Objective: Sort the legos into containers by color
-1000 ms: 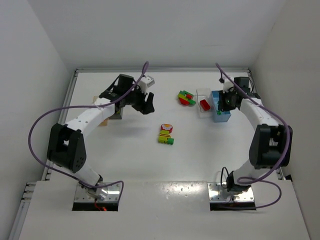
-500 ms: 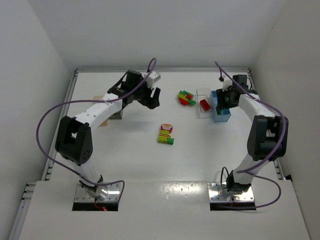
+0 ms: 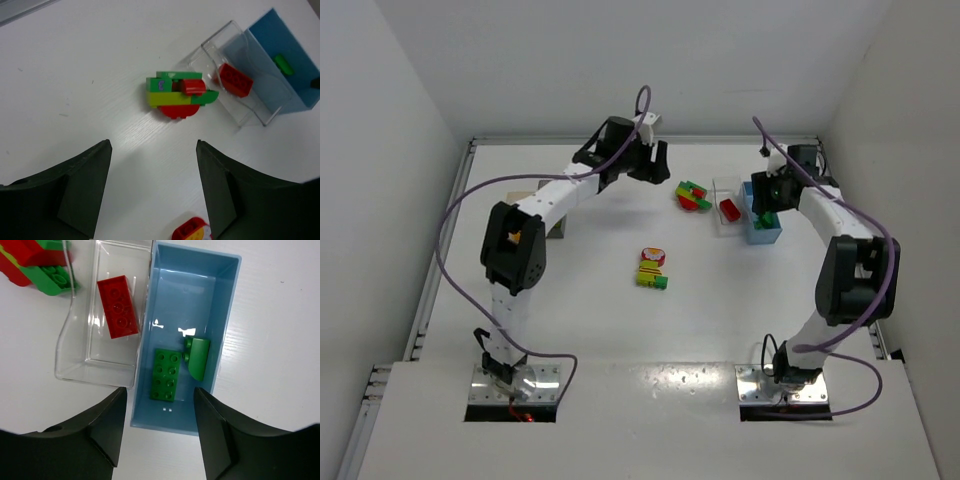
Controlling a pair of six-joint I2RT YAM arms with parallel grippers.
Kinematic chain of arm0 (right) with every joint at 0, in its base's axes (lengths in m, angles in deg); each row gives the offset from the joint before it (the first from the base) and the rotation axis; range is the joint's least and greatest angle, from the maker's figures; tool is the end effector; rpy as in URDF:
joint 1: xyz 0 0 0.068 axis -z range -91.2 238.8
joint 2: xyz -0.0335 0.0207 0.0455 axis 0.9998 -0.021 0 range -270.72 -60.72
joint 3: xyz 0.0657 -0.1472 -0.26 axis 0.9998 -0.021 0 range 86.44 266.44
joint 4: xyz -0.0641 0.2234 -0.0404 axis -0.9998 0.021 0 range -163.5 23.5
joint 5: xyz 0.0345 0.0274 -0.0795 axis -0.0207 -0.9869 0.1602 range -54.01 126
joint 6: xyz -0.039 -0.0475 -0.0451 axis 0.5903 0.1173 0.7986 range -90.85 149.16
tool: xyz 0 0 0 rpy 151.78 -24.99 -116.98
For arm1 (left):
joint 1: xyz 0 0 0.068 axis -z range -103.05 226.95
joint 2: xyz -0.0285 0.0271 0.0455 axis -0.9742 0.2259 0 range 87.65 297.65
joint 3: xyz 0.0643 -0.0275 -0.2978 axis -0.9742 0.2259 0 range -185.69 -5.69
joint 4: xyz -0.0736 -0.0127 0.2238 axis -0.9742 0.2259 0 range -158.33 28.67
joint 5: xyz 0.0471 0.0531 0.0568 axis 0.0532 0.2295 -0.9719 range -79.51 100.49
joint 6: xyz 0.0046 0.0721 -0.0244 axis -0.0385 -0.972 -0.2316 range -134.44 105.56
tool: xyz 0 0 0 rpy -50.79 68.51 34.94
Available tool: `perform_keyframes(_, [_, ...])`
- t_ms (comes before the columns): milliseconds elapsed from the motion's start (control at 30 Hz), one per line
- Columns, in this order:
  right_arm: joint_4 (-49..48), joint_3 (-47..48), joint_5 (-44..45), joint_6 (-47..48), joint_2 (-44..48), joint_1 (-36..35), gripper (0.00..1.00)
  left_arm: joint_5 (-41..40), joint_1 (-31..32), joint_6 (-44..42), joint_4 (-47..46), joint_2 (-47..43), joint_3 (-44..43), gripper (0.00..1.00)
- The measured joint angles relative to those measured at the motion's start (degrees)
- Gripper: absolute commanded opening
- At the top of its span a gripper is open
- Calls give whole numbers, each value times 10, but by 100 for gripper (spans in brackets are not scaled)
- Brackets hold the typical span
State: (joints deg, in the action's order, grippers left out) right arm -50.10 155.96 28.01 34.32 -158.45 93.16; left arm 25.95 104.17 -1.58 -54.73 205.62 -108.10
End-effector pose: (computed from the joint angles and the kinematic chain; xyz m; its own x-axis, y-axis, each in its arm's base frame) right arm 0.3654 -0.0188 0.2508 -0.7773 -0.0301 -0.6284 -0.0810 0.9953 0.0525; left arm 0.4407 -0.2461 0.3098 -0.5667 0.0504 -0.8224 0.5352 0.7814 -0.3209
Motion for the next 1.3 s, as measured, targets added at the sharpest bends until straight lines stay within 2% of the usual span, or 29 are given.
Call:
perform_keyframes(233, [12,1,-3,-5,52,0,57,-44,45,45,-45,77,-50,75])
perform_keyframes(467, [17,-4,-3,-6,92,8,58,-20,54,69,-87,176,-121,78])
perform_keyframes(600, [24,-17,-6,-5,110,16,58,-10,49,71,-96,203,-127,79])
perform_keyframes(733, [27,-28,-10,-5,113,23,58,-10,46,75,-105,224,-156,88])
perform_keyframes(1067, [33,-41,-19,-5,120,33,60,-28,50,83,-152,243,-212,88])
perform_keyframes(1300, [37,-43,-24,-7,123,45,60,-83,71,37,-133,301,-274,87])
